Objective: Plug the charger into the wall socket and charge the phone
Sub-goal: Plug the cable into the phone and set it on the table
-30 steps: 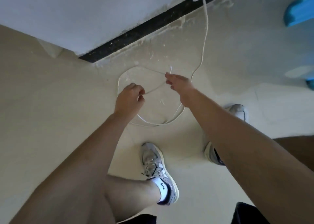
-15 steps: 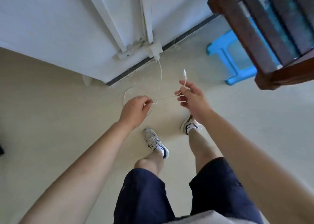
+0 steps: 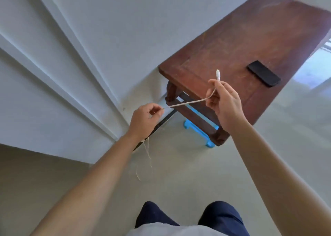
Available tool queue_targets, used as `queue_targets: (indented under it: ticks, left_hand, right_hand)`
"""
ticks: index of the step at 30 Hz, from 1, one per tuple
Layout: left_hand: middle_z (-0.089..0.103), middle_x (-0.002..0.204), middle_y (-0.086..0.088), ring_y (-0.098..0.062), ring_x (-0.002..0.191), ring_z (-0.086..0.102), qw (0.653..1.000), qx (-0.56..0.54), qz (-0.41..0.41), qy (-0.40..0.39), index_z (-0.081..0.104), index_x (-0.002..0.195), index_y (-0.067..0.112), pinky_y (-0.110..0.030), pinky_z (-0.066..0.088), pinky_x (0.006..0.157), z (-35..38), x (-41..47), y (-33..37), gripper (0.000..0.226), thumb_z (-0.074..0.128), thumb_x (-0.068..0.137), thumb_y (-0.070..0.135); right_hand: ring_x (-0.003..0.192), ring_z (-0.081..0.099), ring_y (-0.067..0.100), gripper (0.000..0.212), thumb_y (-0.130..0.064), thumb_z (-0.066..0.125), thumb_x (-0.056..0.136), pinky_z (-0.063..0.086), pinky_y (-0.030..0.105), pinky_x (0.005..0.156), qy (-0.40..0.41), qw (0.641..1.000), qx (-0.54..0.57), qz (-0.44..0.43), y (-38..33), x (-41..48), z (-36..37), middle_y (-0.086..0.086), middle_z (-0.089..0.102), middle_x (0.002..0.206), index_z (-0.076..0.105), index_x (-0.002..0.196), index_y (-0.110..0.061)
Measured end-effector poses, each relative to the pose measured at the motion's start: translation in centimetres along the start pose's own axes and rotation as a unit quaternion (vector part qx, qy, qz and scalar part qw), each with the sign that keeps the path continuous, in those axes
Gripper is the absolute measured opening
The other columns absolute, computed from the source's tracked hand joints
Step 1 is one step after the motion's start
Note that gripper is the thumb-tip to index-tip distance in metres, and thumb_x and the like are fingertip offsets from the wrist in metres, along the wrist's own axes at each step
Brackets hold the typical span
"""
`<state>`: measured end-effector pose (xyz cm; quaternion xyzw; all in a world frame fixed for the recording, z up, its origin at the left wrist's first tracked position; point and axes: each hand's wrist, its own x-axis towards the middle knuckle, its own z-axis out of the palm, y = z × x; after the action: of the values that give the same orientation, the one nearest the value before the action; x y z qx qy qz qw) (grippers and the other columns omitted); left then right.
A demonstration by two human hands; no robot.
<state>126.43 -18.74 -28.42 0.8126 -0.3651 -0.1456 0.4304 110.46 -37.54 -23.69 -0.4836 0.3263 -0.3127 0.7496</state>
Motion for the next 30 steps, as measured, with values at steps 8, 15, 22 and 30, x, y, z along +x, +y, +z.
queue_targets:
  ticks: [8, 15, 22, 30]
  left_hand:
    - [0.047, 0.049, 0.004, -0.011, 0.046, 0.039, 0.999, 0.010, -0.009, 0.040, 0.048, 0.058, 0.024, -0.028, 0.036, 0.049, 13.7, 2.0, 11.9, 0.044, 0.069, 0.080, 0.055]
    - [0.033, 0.046, 0.013, -0.010, 0.043, 0.026, 0.973, -0.187, -0.081, -0.108, 0.056, 0.073, 0.008, -0.032, 0.026, 0.046, 26.9, 5.2, 22.8, 0.046, 0.063, 0.087, 0.051]
    - [0.052, 0.053, 0.000, -0.014, 0.046, 0.047, 0.945, -0.182, -0.125, -0.243, 0.063, 0.070, 0.019, -0.026, 0.044, 0.045, 35.3, 12.6, 25.6, 0.034, 0.067, 0.089, 0.047]
    - [0.070, 0.109, -0.019, -0.034, 0.101, 0.064, 0.932, -0.097, -0.340, -0.076, 0.065, 0.113, -0.005, -0.040, 0.052, 0.082, 46.0, 23.8, 23.3, 0.030, 0.042, 0.098, 0.009]
  right_hand:
    - [0.039, 0.048, 0.007, 0.032, -0.027, 0.045, 0.106, 0.039, 0.017, 0.040, 0.056, 0.993, -0.101, -0.009, -8.0, 4.1, -19.8, -0.008, 0.059, 0.047, 0.070, 0.087, -0.016]
    - [0.040, 0.045, 0.008, 0.035, -0.034, 0.044, 0.105, 0.039, 0.025, 0.047, 0.141, 0.987, -0.076, 0.033, -15.6, 8.9, -33.6, -0.008, 0.053, 0.044, 0.070, 0.086, -0.021]
    - [0.039, 0.035, 0.007, 0.036, -0.033, 0.040, 0.108, 0.035, 0.020, 0.041, 0.141, 0.989, -0.036, 0.028, -18.8, 17.0, -38.7, -0.011, 0.041, 0.041, 0.067, 0.089, -0.017]
    - [0.038, 0.029, 0.007, 0.032, -0.033, 0.046, 0.105, 0.030, 0.019, 0.036, 0.082, 0.982, -0.141, 0.096, -19.2, 26.2, -44.0, -0.011, 0.035, 0.044, 0.068, 0.091, -0.016]
